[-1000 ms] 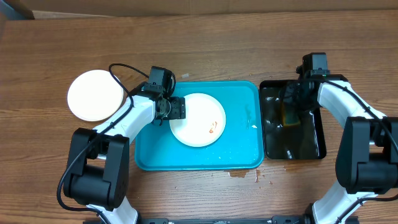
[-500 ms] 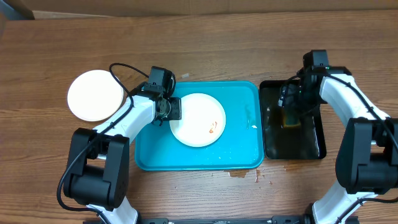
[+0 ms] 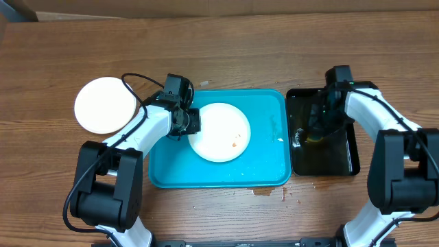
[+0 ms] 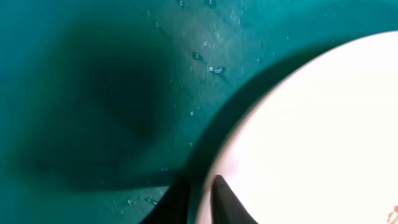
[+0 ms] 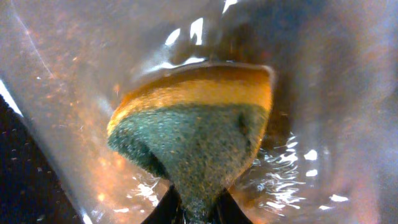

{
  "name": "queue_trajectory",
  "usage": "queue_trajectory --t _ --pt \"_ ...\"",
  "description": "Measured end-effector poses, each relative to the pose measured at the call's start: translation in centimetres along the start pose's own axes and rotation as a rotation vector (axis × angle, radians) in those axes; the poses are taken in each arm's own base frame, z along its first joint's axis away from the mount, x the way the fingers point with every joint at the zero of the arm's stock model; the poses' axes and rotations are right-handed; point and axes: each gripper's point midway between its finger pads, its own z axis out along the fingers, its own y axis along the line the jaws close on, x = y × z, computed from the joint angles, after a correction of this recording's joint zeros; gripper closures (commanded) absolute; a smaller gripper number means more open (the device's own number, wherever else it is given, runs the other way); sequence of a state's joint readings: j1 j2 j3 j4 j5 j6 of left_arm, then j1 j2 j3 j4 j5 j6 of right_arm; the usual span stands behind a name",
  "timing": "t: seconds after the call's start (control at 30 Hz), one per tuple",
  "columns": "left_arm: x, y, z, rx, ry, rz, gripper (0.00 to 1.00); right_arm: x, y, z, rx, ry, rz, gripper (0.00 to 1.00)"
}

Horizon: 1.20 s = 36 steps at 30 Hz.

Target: Clean dirty plates on tray and stack at the side

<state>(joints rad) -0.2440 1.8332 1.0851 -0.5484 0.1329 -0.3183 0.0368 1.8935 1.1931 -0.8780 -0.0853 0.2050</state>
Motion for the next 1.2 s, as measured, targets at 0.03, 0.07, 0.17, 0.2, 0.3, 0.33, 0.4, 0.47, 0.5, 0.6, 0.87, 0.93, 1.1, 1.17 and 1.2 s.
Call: queue_trajectory --t 0.03,0.07,0.17,0.2,0.3,0.33,0.4,0.47,0.5,0.6,0.87,0.93,1.1,1.17,1.2 --pt "0.2 -0.1 0.0 0.005 0.009 0.000 0.89 0.1 0.2 0.0 0.000 0.003 -0.008 0.87" --pt "0.5 0.0 0.0 0.004 0.023 -0.002 0.87 0.3 0.5 0.1 0.001 0.005 -0.018 0.87" --pt "2.4 0.4 -0.1 -0.009 0.098 -0.016 0.58 0.6 1.1 0.2 0.001 0.010 -0.035 0.83" --pt "3.2 0.5 -0.2 -0.015 0.134 -0.019 0.45 0.6 1.1 0.2 0.002 0.009 -0.038 0.82" --pt "4.5 0.7 -0.7 -0.020 0.189 -0.029 0.33 0.6 1.2 0.2 0.005 0.009 -0.042 0.77" --pt "4.6 0.6 -0.7 -0.018 0.193 -0.029 0.33 0.6 1.2 0.2 0.005 0.010 -0.043 0.76" --pt "4.4 0.6 -0.7 -0.016 0.185 -0.028 0.34 0.6 1.2 0.2 0.005 0.010 -0.041 0.74" --pt "3.7 0.6 -0.7 -0.014 0.159 -0.027 0.39 0.6 1.2 0.2 0.005 0.010 -0.041 0.71" --pt "3.1 0.5 -0.7 -0.011 0.141 -0.027 0.43 0.6 1.2 0.2 0.004 0.009 -0.042 0.70" --pt "1.6 0.5 -0.6 -0.002 0.088 -0.031 0.62 0.6 1.2 0.2 0.004 0.010 -0.042 0.68" --pt "0.7 0.5 -0.8 -0.002 0.059 -0.023 0.95 0.6 0.9 0.2 0.023 0.005 -0.042 0.56" --pt "0.7 0.5 -0.8 -0.002 0.060 -0.019 0.96 0.6 0.9 0.2 0.024 0.005 -0.043 0.61" --pt "0.6 0.5 -0.8 -0.002 0.059 -0.019 0.95 0.5 0.9 0.2 0.026 0.002 -0.052 0.96" --pt "0.7 0.5 -0.8 -0.003 0.059 -0.019 0.95 0.5 0.9 0.2 0.026 0.003 -0.042 0.96" --pt "0.6 0.5 -0.8 -0.003 0.059 -0.019 0.95 0.5 0.9 0.2 0.027 0.003 -0.043 0.96"
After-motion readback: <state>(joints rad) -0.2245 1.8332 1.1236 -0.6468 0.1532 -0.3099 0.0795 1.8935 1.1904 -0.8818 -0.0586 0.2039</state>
